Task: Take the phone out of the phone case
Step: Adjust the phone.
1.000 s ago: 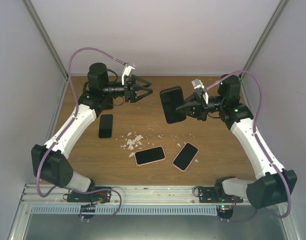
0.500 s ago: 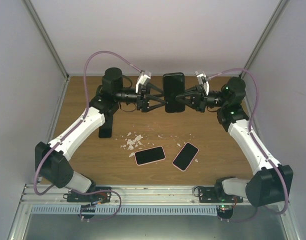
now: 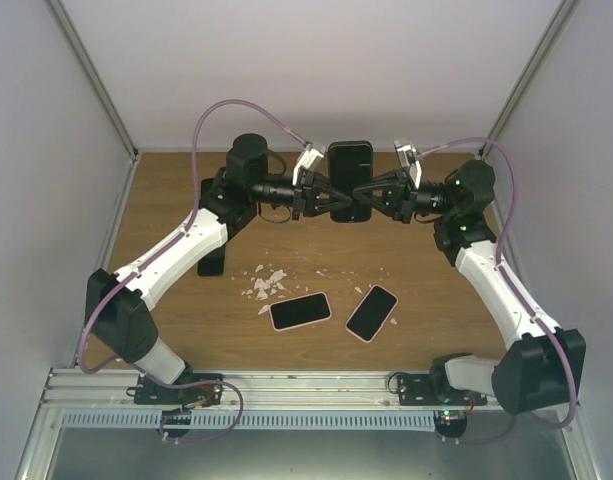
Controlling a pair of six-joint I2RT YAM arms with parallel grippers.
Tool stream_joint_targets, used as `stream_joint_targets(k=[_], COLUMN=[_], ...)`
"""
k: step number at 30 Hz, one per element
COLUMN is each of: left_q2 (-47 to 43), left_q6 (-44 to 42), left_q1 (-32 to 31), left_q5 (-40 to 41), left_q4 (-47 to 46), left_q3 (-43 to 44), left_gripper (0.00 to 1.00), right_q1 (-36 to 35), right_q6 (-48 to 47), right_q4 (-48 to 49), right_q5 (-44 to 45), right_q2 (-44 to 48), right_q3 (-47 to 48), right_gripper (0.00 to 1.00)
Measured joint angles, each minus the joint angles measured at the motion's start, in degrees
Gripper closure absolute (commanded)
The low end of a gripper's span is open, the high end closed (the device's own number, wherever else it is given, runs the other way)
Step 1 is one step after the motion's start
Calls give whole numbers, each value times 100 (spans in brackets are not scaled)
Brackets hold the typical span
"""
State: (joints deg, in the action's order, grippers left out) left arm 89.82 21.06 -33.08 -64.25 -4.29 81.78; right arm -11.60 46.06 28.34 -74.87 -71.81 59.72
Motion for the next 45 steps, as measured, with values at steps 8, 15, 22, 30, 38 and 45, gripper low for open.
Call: stream_joint_targets(k=[8,15,22,30,38,45], left_q2=[-7,-7,-7,2,2,0], left_q6=[-546,-1453,-2035,-2387,-2736,-2887], left_q1=[4,4,-11,-42,-61,-31], left_q5=[22,-170,-170,-107,33,157], left_q4=[540,1497,2048,2358,2677,2680], left_q3=[7,4,-2,-2,-2,26], left_gripper=[100,100,100,100,99,55], right_q1=[46,94,0,-160,-157,-157], right_q6=[-407,-2199,-3331,-3976,-4013,-3906], right_q4=[-428,-2378,-3816,-4647,-4795,-4876], right_q5=[68,199,282,369,398,315], right_q2=[11,4,-52,-138,-216,-223], right_q3=[138,1110,1174,1331,1635,1657], right_gripper=[65,58,61,64,96,100])
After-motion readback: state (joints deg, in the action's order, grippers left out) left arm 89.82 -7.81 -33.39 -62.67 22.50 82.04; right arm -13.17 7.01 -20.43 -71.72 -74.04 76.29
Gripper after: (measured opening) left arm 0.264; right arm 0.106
